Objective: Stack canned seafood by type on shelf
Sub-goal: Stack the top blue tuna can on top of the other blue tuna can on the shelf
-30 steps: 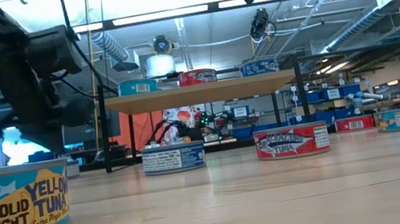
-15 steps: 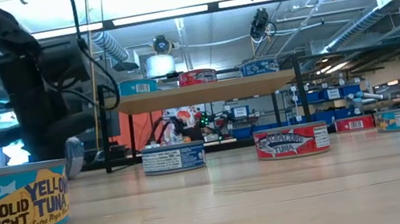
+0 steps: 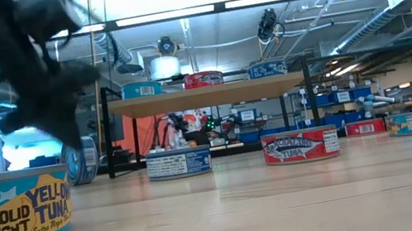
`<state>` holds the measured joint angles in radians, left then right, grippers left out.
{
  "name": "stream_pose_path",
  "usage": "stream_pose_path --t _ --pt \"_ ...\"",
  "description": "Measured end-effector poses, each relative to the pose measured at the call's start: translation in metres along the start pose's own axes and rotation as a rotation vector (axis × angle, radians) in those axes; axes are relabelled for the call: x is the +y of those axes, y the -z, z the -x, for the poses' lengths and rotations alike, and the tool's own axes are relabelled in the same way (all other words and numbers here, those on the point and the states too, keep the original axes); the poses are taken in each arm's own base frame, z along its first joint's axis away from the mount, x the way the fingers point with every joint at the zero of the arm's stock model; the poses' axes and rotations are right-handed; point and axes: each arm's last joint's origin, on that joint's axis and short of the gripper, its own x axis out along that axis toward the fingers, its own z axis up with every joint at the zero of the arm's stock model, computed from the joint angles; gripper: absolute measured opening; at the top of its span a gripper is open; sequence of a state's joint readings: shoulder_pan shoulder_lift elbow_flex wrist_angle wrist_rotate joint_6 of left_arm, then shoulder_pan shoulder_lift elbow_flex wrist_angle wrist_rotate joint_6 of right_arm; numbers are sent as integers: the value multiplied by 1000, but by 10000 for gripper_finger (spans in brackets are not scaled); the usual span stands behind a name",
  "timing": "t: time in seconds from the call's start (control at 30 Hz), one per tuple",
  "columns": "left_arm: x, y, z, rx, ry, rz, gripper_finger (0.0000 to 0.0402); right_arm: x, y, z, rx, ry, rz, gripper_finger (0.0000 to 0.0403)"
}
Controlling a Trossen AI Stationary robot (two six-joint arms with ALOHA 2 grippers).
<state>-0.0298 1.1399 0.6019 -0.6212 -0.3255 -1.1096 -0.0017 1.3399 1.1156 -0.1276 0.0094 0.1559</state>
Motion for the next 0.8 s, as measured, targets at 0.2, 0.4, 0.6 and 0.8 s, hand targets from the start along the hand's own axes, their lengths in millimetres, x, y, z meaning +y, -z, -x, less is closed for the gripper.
stream_pose_path --t 0.2,0.4,0.6,0.8 --pt "-34 4 32 -61 158 -103 0 2 1 0 16 -65 8 10" --pt "-61 6 70 -226 240 -368 0 2 2 0 31 -70 32 11" --pt "-60 -11 95 -148 174 -646 17 1 3 0 35 -64 -29 16" --pt "-54 -34 114 -24 185 -888 60 -1 2 0 22 12 -100 24"
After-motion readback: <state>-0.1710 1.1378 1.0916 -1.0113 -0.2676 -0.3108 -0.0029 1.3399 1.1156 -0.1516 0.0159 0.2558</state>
